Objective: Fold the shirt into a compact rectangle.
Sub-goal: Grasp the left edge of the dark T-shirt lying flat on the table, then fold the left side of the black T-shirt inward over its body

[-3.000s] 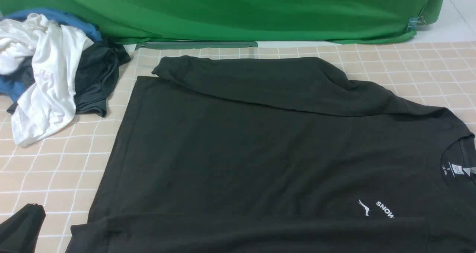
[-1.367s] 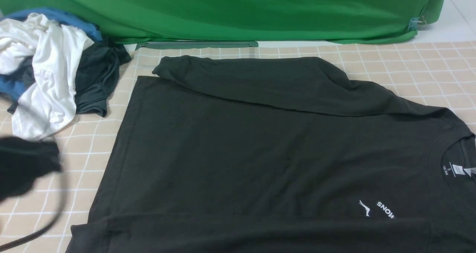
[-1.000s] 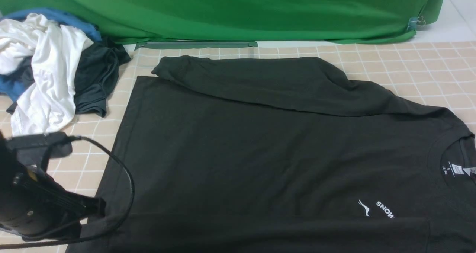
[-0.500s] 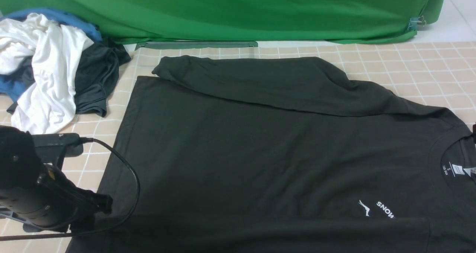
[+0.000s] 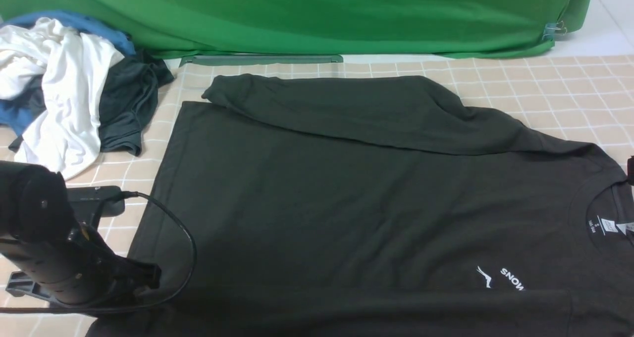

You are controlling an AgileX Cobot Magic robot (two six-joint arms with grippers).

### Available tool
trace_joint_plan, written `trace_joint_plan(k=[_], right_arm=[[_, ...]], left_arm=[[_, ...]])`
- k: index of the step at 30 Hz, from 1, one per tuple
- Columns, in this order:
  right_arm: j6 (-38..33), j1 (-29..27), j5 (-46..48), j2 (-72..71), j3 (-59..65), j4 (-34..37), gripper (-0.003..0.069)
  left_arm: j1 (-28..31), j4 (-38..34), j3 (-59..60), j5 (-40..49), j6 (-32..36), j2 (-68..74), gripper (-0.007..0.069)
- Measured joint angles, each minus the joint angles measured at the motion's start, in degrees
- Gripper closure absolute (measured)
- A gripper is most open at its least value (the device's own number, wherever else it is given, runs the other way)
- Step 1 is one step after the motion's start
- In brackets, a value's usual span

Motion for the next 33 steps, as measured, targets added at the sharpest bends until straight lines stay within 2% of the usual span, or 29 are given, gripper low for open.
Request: trace_joint_plan(k=[1,2,4,7,17,24,28,33], right_arm=[[0.00,0.00,0.00,0.00,0.00,0.00,0.0622],[0.00,0.00,0.00,0.00,0.00,0.00,0.0621],[0.00,0.00,0.00,0.00,0.00,0.00,0.0620],[0.00,0.00,0.00,0.00,0.00,0.03,0.0618],[0.06,0.00,-0.37,0.00,0.00,1.40,0.0615],[0.06,0.00,-0.55,0.00,0.00,1.46,0.0614],[0.06,0.00,-1.99,0.00,0.00,1.59,0.0614],[0.12,0.00,-2.50,0.00,0.00,1.91,0.0609]], left_arm=[[0.00,0.00,0.00,0.14,0.00,-0.06,0.0500],[0.00,0.44,0.00,0.94,0.28,-0.66,0.0559],[0.00,1.24,0.22,3.14,0.43,-1.92,0.0589],[0.00,1.30,0.67,6.81,0.43,-6.11,0.0591],[0.00,-4.11,-0.97,10.15,2.25,-18.01,0.0591],[0.00,-5.09,-14.47,9.95,4.56,-15.85,0.0591],[0.00,-5.09,-26.00,9.83,5.37,-9.33,0.0591],[0.00,-4.35,-33.18,8.49,6.82,-1.75,0.0591]])
